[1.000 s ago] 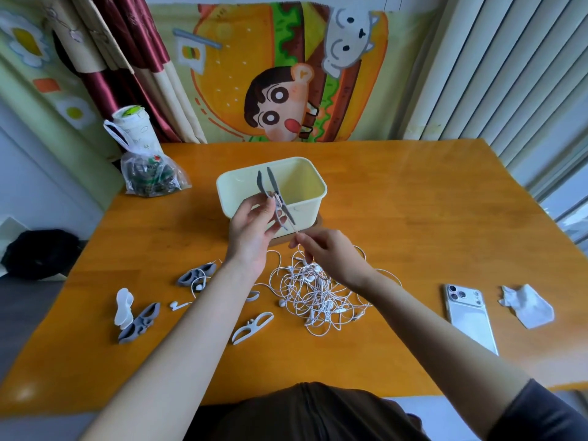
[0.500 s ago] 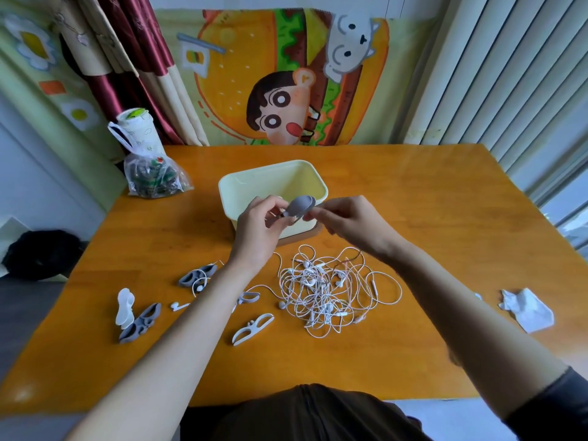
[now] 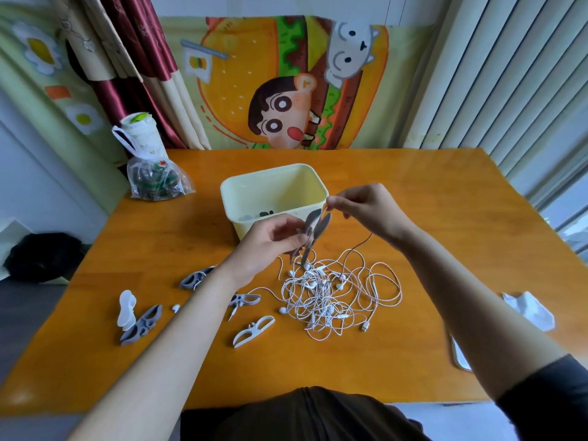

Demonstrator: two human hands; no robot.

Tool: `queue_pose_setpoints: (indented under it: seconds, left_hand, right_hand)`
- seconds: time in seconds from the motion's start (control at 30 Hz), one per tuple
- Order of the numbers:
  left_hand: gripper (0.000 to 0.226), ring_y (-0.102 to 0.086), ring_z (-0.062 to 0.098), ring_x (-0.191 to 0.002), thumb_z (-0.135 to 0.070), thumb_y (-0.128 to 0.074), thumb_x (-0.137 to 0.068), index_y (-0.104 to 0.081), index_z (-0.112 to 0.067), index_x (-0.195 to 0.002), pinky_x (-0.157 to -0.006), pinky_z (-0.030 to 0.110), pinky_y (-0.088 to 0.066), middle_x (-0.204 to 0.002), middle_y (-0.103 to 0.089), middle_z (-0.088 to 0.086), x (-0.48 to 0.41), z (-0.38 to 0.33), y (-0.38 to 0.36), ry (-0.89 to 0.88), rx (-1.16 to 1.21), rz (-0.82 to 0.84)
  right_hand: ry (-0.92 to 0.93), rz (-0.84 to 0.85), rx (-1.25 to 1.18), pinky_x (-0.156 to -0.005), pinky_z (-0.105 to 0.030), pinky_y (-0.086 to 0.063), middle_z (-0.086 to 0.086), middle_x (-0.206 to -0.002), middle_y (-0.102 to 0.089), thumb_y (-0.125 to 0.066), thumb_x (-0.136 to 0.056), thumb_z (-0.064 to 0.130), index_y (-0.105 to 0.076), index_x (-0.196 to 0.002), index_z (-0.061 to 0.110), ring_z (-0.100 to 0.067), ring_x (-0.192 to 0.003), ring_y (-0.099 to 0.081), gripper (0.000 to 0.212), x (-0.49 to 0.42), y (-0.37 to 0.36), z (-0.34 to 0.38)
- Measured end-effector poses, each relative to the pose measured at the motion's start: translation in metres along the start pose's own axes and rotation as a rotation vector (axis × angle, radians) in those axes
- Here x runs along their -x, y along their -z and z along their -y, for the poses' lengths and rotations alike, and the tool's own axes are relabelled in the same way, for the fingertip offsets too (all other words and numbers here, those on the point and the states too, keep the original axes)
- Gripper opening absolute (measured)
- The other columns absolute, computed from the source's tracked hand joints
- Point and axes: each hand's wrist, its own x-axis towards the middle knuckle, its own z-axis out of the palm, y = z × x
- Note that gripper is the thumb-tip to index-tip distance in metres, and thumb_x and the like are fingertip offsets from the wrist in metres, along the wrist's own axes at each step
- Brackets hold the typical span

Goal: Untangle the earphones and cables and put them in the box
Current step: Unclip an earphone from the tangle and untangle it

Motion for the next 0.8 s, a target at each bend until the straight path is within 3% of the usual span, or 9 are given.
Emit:
queue_pose_setpoints:
  seconds: [0.1, 0.23, 0.33, 0.43, 0.53, 0.67, 0.73, 0.8]
  left_hand:
    - [0.019, -0.066, 0.014, -0.082, -0.014, -0.061, -0.078, -0.062, -0.014, -0.096, -0.077, 0.028, -0.056, -0.082, -0.070, -0.005, 0.000, -0.011, -0.005, -0.019, 0.211, 0.035]
    - [0.018, -0.069, 0.014, -0.079, -0.013, -0.055, -0.079, -0.059, -0.012, -0.096, -0.068, 0.027, -0.056, -0.085, -0.071, -0.002, -0.006, -0.021, -0.011, -0.047, 0.477, -0.034]
    - [0.016, -0.068, 0.016, -0.089, -0.015, -0.052, -0.083, -0.059, -0.014, -0.098, -0.078, 0.029, -0.055, -0.092, -0.072, -0.001, -0.012, -0.019, -0.014, -0.050, 0.582, -0.112]
    - [0.015, -0.064, 0.020, -0.101, -0.020, -0.051, -0.088, -0.059, -0.017, -0.101, -0.091, 0.039, -0.052, -0.098, -0.071, 0.000, -0.015, -0.016, -0.015, -0.046, 0.619, -0.181]
    - [0.017, -0.070, 0.017, -0.092, -0.016, -0.038, -0.099, -0.055, -0.016, -0.104, -0.080, 0.036, -0.058, -0.092, -0.073, -0.003, -0.015, -0.014, -0.017, -0.046, 0.730, -0.186]
    - [0.018, -0.069, 0.018, -0.091, -0.014, -0.040, -0.099, -0.056, -0.014, -0.105, -0.077, 0.036, -0.058, -0.101, -0.068, 0.004, -0.014, -0.010, -0.017, -0.018, 0.774, -0.203]
    - [0.018, -0.067, 0.020, -0.094, -0.014, -0.040, -0.099, -0.056, -0.014, -0.107, -0.077, 0.037, -0.058, -0.105, -0.065, 0.007, -0.012, -0.008, -0.016, 0.010, 0.762, -0.204]
    - [0.018, -0.067, 0.020, -0.093, -0.013, -0.041, -0.099, -0.056, -0.015, -0.106, -0.076, 0.036, -0.058, -0.105, -0.065, 0.007, -0.010, -0.006, -0.015, 0.034, 0.766, -0.204]
  right_hand:
    - [-0.021, -0.015, -0.075, -0.049, -0.010, -0.033, 0.005, -0.060, -0.059, -0.064, -0.085, 0.034, -0.067, -0.068, 0.028, 0.004, -0.049, -0.046, 0.019, 0.003, -0.006, -0.004]
    - [-0.061, -0.006, -0.192, -0.048, -0.010, -0.030, 0.004, -0.059, -0.053, -0.056, -0.091, 0.034, -0.071, -0.076, 0.018, 0.002, -0.047, -0.042, 0.026, 0.011, -0.018, -0.006]
    - [-0.097, 0.035, -0.243, -0.046, -0.018, -0.024, 0.003, -0.053, -0.043, -0.050, -0.095, 0.033, -0.063, -0.063, 0.018, -0.004, -0.045, -0.032, 0.037, 0.018, -0.034, -0.007]
    - [-0.136, 0.101, -0.320, -0.044, -0.015, -0.025, 0.004, -0.057, -0.048, -0.045, -0.098, 0.029, -0.068, -0.074, 0.020, -0.004, -0.046, -0.032, 0.034, 0.023, -0.047, -0.008]
    - [-0.180, 0.163, -0.370, -0.044, -0.013, -0.028, 0.008, -0.052, -0.046, -0.041, -0.099, 0.034, -0.069, -0.079, 0.015, -0.003, -0.043, -0.033, 0.039, 0.029, -0.058, -0.014]
    - [-0.252, 0.253, -0.406, -0.052, -0.017, -0.034, 0.008, -0.053, -0.046, -0.035, -0.100, 0.036, -0.067, -0.082, 0.008, -0.005, -0.048, -0.039, 0.046, 0.042, -0.066, -0.032]
    - [-0.286, 0.269, -0.448, -0.060, -0.018, -0.043, 0.003, -0.064, -0.053, -0.031, -0.101, 0.033, -0.066, -0.091, 0.005, -0.007, -0.058, -0.049, 0.046, 0.047, -0.068, -0.043]
    - [-0.315, 0.181, -0.402, -0.071, -0.026, -0.048, 0.000, -0.076, -0.059, -0.034, -0.102, 0.026, -0.062, -0.097, 0.007, -0.013, -0.073, -0.057, 0.034, 0.048, -0.070, -0.057]
